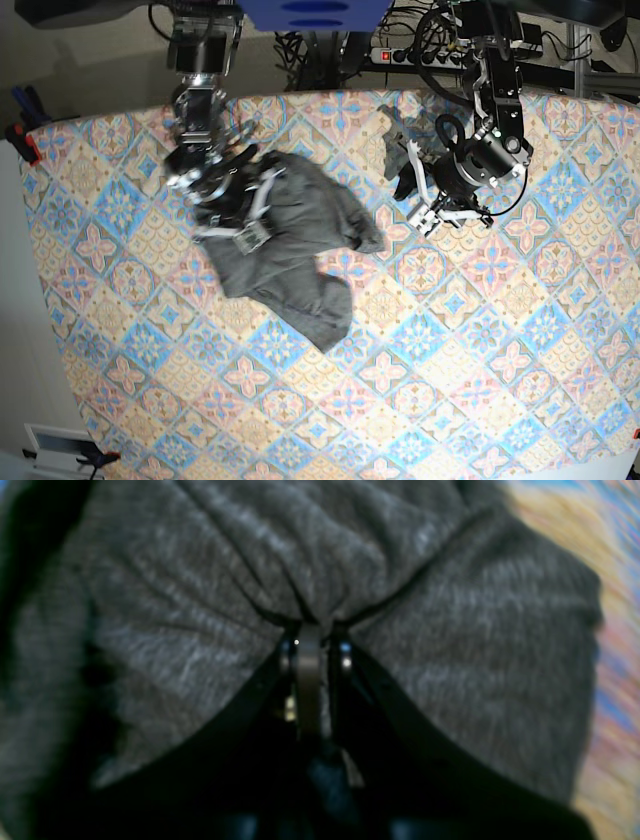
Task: Layout the t-shirt on the table in an organized manner, then fold the t-shirt properly
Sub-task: 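Regrasp the shirt with the right gripper and drag it aside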
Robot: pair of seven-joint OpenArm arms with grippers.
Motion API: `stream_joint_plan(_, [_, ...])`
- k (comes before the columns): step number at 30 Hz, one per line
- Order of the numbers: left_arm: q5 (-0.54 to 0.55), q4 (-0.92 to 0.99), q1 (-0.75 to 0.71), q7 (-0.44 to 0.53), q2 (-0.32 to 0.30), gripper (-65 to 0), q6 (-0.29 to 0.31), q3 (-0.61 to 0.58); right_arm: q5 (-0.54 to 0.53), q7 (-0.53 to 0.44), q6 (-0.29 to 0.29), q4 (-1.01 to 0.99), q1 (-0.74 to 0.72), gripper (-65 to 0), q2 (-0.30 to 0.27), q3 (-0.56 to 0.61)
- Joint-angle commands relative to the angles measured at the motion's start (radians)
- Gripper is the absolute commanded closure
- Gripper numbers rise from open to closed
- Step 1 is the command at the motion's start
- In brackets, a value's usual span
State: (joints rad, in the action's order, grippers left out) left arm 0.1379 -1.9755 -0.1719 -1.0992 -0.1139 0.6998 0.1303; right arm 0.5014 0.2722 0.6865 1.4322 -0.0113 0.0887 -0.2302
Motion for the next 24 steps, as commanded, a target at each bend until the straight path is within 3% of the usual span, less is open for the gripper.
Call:
stream_joint_plan(1, [0.012,-0.015,0.008,0.018,0.000,-25.7,-0.002,0.001,0.029,0.032,-0.037,0.012,-0.049,0.0,-0.022,-0.044])
stream_joint_plan(4, [0.012,-0.015,0.008,0.020,0.000,-25.7,-0.002,0.001,0.030,0.032,-0.037,0.000,-0.154,0.0,-0.022,-0.122])
stream_joint_plan(9, [0.012,-0.015,0.015,0.017,0.001,-25.7,-0.002,0.001,0.033,0.032,-0.038,-0.055,-0.172,-0.8,-0.022,-0.179])
stream_joint_plan(17, [0.010,-0.015,0.013,0.020,0.000,-25.7,-0.002,0.001,0.033,0.034,-0.038,-0.006,-0.143,-14.4,-0.022,-0.174])
stream_joint_plan(24, [0.010,-0.015,0.015,0.017,0.000,-25.7,-0.002,0.001,0.030,0.032,-0.037,0.068,-0.114,-20.6,-0.022,-0.177])
